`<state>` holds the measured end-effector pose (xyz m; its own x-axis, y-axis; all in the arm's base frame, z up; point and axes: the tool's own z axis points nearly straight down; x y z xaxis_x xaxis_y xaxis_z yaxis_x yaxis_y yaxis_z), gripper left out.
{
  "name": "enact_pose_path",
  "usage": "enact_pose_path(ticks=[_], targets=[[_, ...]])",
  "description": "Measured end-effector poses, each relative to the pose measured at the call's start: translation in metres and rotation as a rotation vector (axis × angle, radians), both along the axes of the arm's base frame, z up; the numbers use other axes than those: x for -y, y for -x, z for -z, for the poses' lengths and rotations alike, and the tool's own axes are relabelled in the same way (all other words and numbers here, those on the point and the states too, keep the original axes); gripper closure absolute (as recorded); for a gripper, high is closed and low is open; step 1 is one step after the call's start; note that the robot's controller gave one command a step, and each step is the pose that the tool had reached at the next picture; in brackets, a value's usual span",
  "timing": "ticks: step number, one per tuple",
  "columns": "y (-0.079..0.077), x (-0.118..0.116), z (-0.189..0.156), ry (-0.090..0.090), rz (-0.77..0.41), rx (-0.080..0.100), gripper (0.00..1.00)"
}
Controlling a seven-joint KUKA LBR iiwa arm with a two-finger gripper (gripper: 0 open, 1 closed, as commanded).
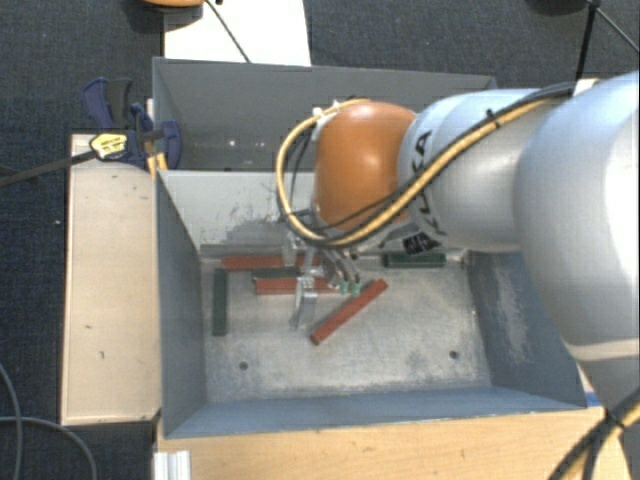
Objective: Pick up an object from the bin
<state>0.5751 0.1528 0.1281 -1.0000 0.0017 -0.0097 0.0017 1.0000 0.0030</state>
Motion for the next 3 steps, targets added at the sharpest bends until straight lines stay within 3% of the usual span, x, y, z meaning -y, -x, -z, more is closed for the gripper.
enact_pose_path(ticks=[1,2,3], targets=[[0.003,0.038,0.059,0.002,0.012,-0.01,0.0],[0.0,0.029,0.054,0.001,0.056,-0.007,0.0],[-0.016,0.032,0.056,0.001,-0.013,-0.004,1.0]])
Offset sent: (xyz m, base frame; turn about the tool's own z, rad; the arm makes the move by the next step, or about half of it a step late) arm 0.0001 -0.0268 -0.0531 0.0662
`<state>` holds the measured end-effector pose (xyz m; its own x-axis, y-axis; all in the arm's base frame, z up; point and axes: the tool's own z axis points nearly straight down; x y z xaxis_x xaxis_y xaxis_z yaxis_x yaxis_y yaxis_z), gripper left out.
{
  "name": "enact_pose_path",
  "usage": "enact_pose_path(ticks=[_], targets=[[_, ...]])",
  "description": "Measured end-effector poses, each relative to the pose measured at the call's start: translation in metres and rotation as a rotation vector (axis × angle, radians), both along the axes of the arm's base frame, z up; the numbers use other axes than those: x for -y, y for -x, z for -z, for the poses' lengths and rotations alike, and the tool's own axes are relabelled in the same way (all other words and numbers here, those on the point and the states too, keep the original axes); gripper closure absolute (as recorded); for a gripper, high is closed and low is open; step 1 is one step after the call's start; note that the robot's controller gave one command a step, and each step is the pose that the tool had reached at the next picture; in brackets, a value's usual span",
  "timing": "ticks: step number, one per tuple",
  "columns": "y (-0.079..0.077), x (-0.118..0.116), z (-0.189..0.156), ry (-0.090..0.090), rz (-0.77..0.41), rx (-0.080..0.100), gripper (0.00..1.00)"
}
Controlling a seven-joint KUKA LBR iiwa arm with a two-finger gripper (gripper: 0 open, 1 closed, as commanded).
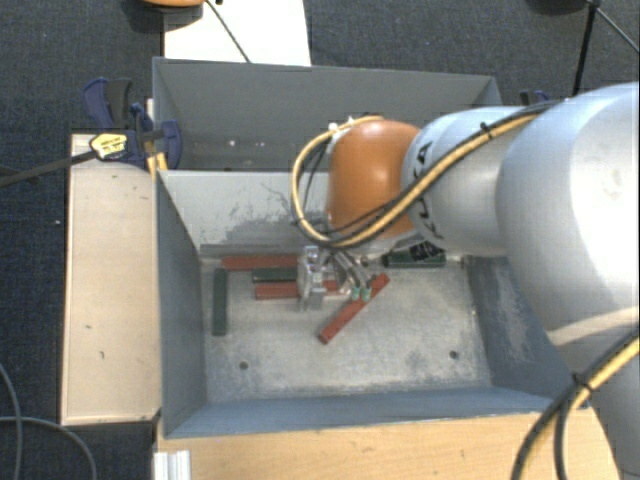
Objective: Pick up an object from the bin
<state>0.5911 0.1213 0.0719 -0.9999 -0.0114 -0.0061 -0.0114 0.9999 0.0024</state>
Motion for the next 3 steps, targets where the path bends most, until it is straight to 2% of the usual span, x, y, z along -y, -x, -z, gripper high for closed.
enact_pose_path(ticks=[1,2,3], targets=[[0.0006,0.0003,0.001,0.001,0.003,-0.002,0.0],[0.0006,0.0003,0.0012,0.0,0.007,-0.002,1.0],[0.0007,0.0003,0.0012,0.0,0.008,-0.002,1.0]])
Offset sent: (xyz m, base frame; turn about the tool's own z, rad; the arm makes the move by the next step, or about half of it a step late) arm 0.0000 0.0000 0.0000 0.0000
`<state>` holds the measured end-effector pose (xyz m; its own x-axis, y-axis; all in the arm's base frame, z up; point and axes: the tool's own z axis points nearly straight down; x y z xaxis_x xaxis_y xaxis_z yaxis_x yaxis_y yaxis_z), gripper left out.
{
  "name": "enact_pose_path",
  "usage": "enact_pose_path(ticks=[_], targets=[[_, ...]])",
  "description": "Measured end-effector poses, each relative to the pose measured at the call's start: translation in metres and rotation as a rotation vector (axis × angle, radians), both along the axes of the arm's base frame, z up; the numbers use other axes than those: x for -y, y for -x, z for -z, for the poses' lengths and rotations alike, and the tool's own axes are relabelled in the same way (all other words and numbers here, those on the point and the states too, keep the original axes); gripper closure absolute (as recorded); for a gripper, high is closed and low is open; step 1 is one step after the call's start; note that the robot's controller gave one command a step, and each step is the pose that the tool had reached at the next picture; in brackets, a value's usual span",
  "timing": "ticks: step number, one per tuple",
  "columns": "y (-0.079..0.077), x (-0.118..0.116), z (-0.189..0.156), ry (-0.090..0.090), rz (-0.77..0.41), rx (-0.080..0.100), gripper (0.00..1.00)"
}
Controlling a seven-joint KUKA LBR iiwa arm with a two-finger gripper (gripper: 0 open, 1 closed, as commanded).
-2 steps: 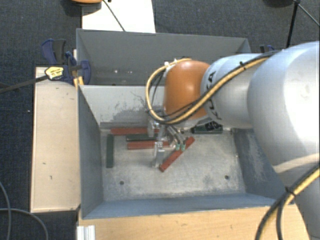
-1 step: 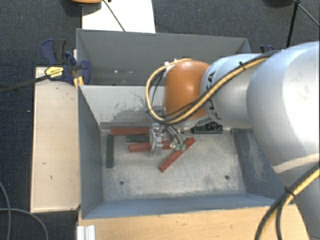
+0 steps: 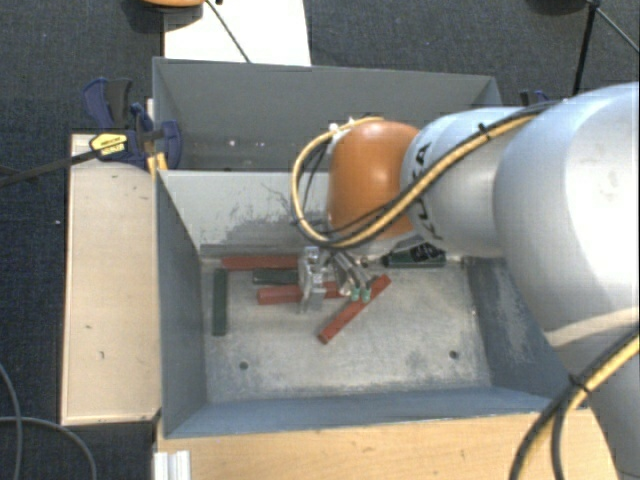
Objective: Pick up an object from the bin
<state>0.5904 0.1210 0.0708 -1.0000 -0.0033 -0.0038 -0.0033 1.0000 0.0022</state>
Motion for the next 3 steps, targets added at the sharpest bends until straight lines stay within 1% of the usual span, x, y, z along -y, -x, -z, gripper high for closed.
enact_pose_path(ticks=[1,2,3], targets=[[0.008,0.067,-0.066,0.001,-0.018,0.0,1.0],[0.008,0.067,-0.066,0.001,-0.017,0.0,1.0],[0.012,0.085,-0.184,0.002,0.004,-0.001,1.0]])
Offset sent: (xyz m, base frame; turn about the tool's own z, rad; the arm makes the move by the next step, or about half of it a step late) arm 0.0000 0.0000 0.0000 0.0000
